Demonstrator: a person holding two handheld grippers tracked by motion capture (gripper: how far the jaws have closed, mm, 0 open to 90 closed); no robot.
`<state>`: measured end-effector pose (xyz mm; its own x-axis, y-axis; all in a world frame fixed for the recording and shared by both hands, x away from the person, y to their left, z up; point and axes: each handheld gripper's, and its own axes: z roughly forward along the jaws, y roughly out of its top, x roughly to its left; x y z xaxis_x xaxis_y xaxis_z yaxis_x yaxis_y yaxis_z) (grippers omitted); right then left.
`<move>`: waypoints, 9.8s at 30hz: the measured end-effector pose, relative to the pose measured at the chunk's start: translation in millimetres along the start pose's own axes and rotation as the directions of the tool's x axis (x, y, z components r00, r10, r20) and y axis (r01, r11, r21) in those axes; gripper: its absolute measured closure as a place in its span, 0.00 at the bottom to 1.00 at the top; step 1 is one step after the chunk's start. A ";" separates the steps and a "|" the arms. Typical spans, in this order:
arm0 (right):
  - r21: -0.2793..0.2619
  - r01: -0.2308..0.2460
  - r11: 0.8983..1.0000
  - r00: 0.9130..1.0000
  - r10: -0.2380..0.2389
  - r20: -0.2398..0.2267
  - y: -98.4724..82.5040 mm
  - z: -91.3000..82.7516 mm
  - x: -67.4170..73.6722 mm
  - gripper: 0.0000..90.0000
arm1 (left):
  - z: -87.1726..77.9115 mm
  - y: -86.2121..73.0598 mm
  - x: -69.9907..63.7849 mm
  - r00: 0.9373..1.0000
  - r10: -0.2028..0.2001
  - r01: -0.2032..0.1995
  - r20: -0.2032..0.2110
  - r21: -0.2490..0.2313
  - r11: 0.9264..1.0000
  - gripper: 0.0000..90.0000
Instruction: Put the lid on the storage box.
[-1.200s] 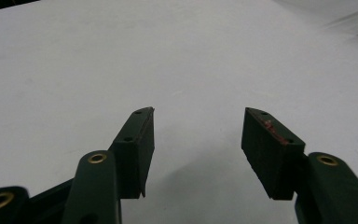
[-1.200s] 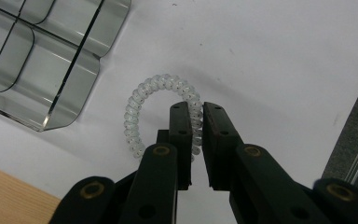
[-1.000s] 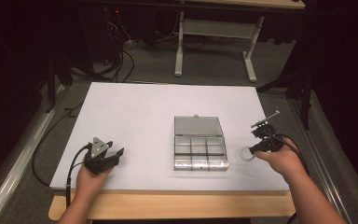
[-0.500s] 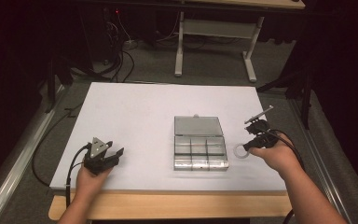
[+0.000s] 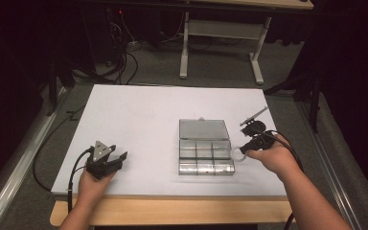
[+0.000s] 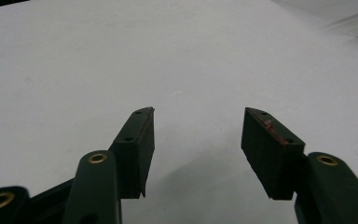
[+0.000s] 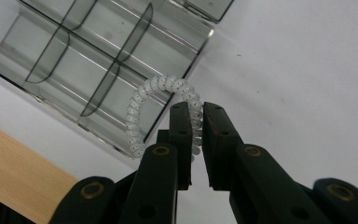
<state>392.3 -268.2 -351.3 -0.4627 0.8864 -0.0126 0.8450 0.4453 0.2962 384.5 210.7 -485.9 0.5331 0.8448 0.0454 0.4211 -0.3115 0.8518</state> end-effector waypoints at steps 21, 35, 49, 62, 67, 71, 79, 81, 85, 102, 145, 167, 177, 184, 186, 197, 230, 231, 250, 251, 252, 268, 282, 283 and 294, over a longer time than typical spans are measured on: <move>0.001 0.063 0.998 0.997 -0.063 -0.052 20.6 16.5 31.0 0.93 | -0.5 -0.1 0.7 1.000 -0.003 0.003 0.002 -0.002 1.000 0.50; -0.003 0.091 0.996 0.993 -0.091 -0.070 28.9 25.0 46.9 0.93 | -0.6 -0.1 0.6 1.000 -0.002 0.002 0.002 -0.002 1.000 0.50; 0.002 0.110 0.994 0.990 -0.109 -0.094 35.2 32.1 59.2 0.93 | -0.8 -0.2 0.4 1.000 -0.001 0.001 0.002 -0.003 1.000 0.50; 0.006 0.142 0.990 0.984 -0.141 -0.112 46.0 42.2 74.6 0.93 | -0.8 -0.2 1.0 1.000 -0.006 0.006 0.006 -0.005 1.000 0.50; 0.006 0.162 0.987 0.980 -0.160 -0.122 49.9 46.0 81.4 0.93 | -0.6 -0.2 0.9 1.000 -0.005 0.005 0.007 -0.004 1.000 0.50; 0.009 0.175 0.985 0.977 -0.172 -0.125 52.6 49.0 85.4 0.93 | -0.6 -0.2 1.1 1.000 -0.006 0.006 0.008 -0.003 1.000 0.50; 0.026 0.176 0.984 0.976 -0.171 -0.134 55.5 57.6 93.7 0.93 | -0.8 -0.3 0.8 1.000 -0.004 0.004 0.007 -0.005 1.000 0.50; 0.022 0.181 0.983 0.974 -0.176 -0.140 56.3 58.5 94.8 0.93 | -0.9 -0.3 1.2 1.000 -0.007 0.007 0.009 -0.006 1.000 0.50; 0.020 0.180 0.984 0.974 -0.175 -0.145 58.9 59.6 98.0 0.93 | -0.8 -0.2 1.2 1.000 -0.007 0.007 0.008 -0.004 1.000 0.50; 0.039 0.183 0.982 0.969 -0.174 -0.175 61.2 74.6 112.9 0.92 | -0.8 -0.3 1.5 1.000 -0.009 0.009 0.011 -0.005 1.000 0.50; 0.006 0.061 0.998 0.997 -0.061 -0.041 8.8 40.8 31.7 1.00 | -0.7 -0.2 1.3 1.000 -0.007 0.007 0.009 -0.003 1.000 0.50; -0.017 -0.073 0.997 0.997 0.073 0.020 -35.0 47.5 -19.2 1.00 | -0.6 -0.2 1.1 1.000 -0.006 0.006 0.007 -0.001 1.000 0.50; -0.124 -0.132 0.983 0.990 0.137 0.028 -52.5 58.1 -21.7 0.99 | -0.7 -0.3 0.7 1.000 -0.002 0.002 0.004 -0.001 1.000 0.50; -0.231 -0.152 0.961 0.985 0.166 0.040 -67.5 63.2 -24.3 0.99 | -0.9 -0.5 0.5 1.000 -0.006 0.006 -0.004 -0.005 1.000 0.50; -0.257 -0.145 0.955 0.985 0.163 0.050 -70.7 64.9 -23.4 0.99 | -0.1 -0.1 -0.6 1.000 -0.003 0.003 -0.016 0.001 1.000 0.50; -0.371 -0.161 0.914 0.984 0.179 0.015 -84.0 84.8 -22.7 0.98 | 1.7 2.2 1.6 0.999 -0.031 0.031 -0.010 0.038 0.999 0.53; -0.474 -0.159 0.866 0.986 0.165 -0.029 -44.0 73.5 -31.7 0.83 | 71.7 88.9 -65.2 0.989 -0.091 0.082 0.117 0.077 0.994 0.62; -0.476 -0.157 0.865 0.986 0.164 -0.027 -41.0 72.6 -31.5 0.83 | 73.9 91.4 -66.9 0.987 -0.101 0.091 0.123 0.085 0.992 0.61; -0.455 -0.146 0.879 0.989 0.139 -0.049 12.0 83.2 -27.5 0.76 | 120.1 127.3 -106.5 0.964 -0.170 0.144 0.206 0.132 0.981 0.50; -0.452 -0.146 0.880 0.989 0.138 -0.049 14.4 85.8 -26.7 0.75 | 122.0 127.4 -108.3 0.963 -0.174 0.149 0.205 0.133 0.980 0.49; -0.448 -0.149 0.881 0.989 0.140 -0.054 16.5 88.1 -26.3 0.73 | 124.0 127.2 -109.6 0.962 -0.178 0.152 0.206 0.138 0.979 0.48; -0.442 -0.205 0.873 0.979 0.188 -0.082 28.0 97.5 -23.3 0.60 | 131.5 122.5 -115.3 0.952 -0.210 0.178 0.224 0.156 0.972 0.45; -0.395 -0.263 0.881 0.964 0.222 -0.146 29.5 107.8 -27.7 0.52 | 128.5 120.7 -114.8 0.949 -0.220 0.190 0.226 0.147 0.971 0.46; -0.389 -0.273 0.880 0.961 0.230 -0.156 29.5 108.1 -28.5 0.52 | 128.0 120.4 -114.5 0.949 -0.219 0.189 0.226 0.148 0.971 0.46; -0.364 -0.356 0.861 0.927 0.276 -0.255 29.1 115.0 -38.6 0.48 | 125.7 117.1 -112.2 0.943 -0.233 0.203 0.237 0.144 0.969 0.46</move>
<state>465.6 -274.9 -452.0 -0.2642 0.9121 0.3137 0.7945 0.0214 0.6069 466.2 24.7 -456.8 0.5785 0.7665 -0.2788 0.6218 -0.1932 0.7590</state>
